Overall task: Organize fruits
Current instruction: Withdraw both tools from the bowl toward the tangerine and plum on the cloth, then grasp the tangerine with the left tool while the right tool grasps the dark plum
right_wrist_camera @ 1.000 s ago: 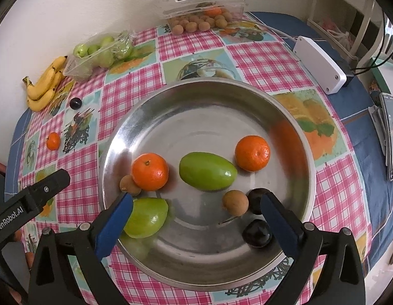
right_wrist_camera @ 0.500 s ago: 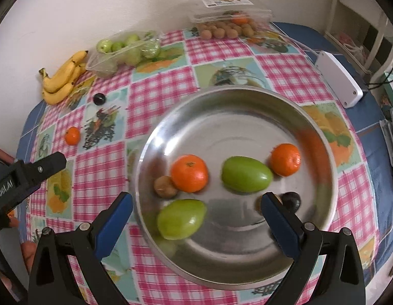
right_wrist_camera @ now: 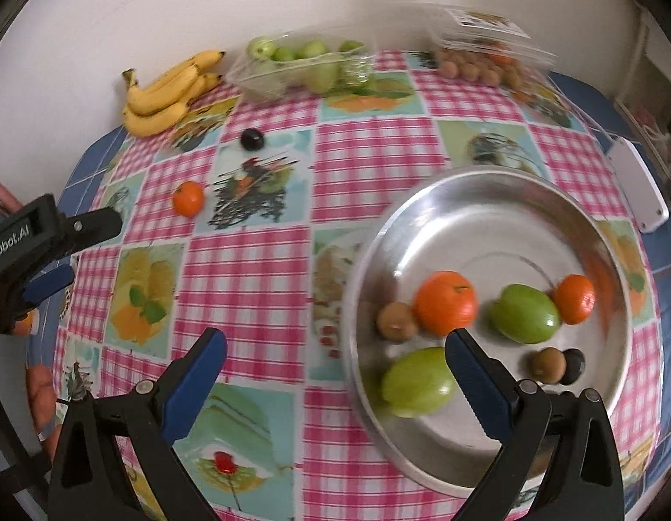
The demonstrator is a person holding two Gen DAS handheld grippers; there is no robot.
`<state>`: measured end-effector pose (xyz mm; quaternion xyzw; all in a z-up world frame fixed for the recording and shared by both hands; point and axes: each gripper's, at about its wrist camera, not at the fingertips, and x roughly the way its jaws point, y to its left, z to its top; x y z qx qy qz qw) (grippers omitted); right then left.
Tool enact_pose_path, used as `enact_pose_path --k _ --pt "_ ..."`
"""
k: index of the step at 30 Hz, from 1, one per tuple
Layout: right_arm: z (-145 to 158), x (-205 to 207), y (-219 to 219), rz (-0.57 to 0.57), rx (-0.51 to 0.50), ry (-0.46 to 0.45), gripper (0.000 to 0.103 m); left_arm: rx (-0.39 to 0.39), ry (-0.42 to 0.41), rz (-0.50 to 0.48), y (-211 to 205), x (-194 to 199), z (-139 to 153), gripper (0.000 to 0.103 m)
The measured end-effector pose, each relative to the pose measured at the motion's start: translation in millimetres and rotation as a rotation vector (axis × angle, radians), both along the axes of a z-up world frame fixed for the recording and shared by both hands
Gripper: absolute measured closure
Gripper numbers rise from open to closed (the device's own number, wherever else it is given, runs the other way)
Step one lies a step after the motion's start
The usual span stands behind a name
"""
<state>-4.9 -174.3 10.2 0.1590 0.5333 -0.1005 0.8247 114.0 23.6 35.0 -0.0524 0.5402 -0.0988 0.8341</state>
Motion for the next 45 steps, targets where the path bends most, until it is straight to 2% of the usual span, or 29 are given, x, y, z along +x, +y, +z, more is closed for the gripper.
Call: enact_pose_path --k 10,15,23,36,38,40,43,45 --pt "-2 15 18 0.053 -0.010 -0.003 0.002 0.002 0.028 -0.037 -3 12 -5 0.000" --pt "3 26 20 0.057 -0.006 -0.029 0.002 -0.065 0.022 0.038 10 24 -4 0.000" --pt "16 63 13 0.028 0.029 -0.082 0.002 -0.089 0.035 0.022 7 36 -19 0.001" --pt "5 133 -21 -0.073 0.043 -0.008 0.003 -0.093 0.073 -0.003 -6 61 -47 0.014" --pt "1 143 -22 -0.071 0.037 0.002 0.007 -0.091 0.075 -0.015 -10 65 -50 0.016" --pt "-3 153 -24 -0.070 0.058 0.006 0.017 -0.084 0.073 -0.027 -14 68 -53 0.017" --pt "-9 169 -23 -0.061 0.081 0.021 0.026 -0.092 0.073 -0.039 -19 72 -56 0.023" --pt "-15 180 -20 -0.038 0.085 0.029 0.028 -0.088 0.073 -0.053 -24 74 -59 0.024"
